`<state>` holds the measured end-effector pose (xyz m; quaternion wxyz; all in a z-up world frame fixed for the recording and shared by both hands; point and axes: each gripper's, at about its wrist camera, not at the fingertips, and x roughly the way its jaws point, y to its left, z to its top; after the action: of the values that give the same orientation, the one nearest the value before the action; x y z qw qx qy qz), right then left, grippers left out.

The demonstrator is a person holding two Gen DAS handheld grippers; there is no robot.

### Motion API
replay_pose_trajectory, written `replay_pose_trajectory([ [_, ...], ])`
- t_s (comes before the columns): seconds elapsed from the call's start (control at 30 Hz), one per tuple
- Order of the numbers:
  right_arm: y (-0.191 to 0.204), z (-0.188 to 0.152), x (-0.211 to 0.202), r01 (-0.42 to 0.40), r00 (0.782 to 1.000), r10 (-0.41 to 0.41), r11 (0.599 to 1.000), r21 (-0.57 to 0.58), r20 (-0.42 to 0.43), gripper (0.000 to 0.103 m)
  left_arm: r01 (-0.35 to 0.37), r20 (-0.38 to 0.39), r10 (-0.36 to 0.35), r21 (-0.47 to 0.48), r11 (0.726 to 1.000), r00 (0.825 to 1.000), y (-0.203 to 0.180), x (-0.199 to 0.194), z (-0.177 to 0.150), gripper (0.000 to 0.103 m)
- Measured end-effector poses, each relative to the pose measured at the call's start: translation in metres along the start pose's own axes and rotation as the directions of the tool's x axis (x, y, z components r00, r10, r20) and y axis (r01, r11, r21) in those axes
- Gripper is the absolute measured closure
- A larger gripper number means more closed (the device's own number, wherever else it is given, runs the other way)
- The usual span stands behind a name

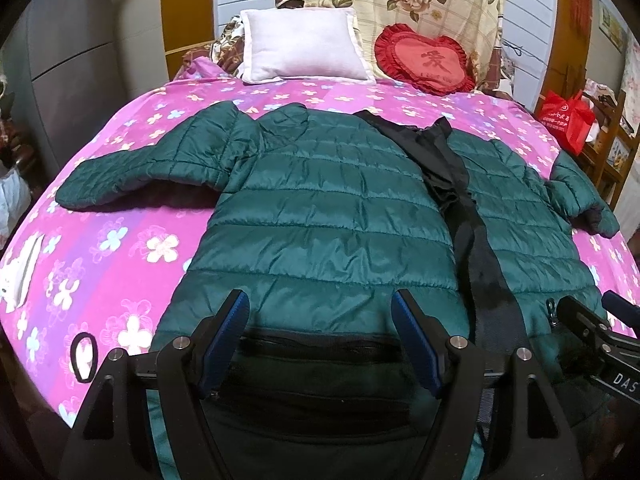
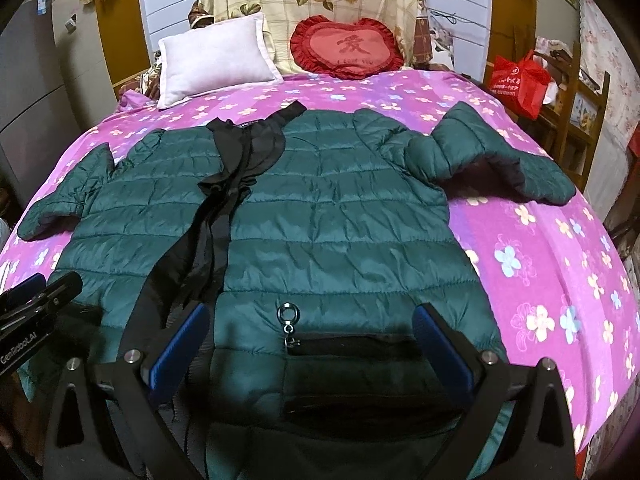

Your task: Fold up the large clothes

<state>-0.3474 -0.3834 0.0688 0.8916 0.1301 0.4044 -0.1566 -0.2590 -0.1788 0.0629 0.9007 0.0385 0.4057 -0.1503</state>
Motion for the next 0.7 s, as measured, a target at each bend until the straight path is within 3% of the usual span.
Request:
replay_pose_trajectory([
  [0.7, -0.001, 0.002, 0.012, 0.004, 1.0, -0.004, 1.0, 0.001, 0.007, 0.0, 0.008, -0.019, -0.009, -0.005, 1.0, 1.0, -0.003, 0.01, -0.001, 0.051],
])
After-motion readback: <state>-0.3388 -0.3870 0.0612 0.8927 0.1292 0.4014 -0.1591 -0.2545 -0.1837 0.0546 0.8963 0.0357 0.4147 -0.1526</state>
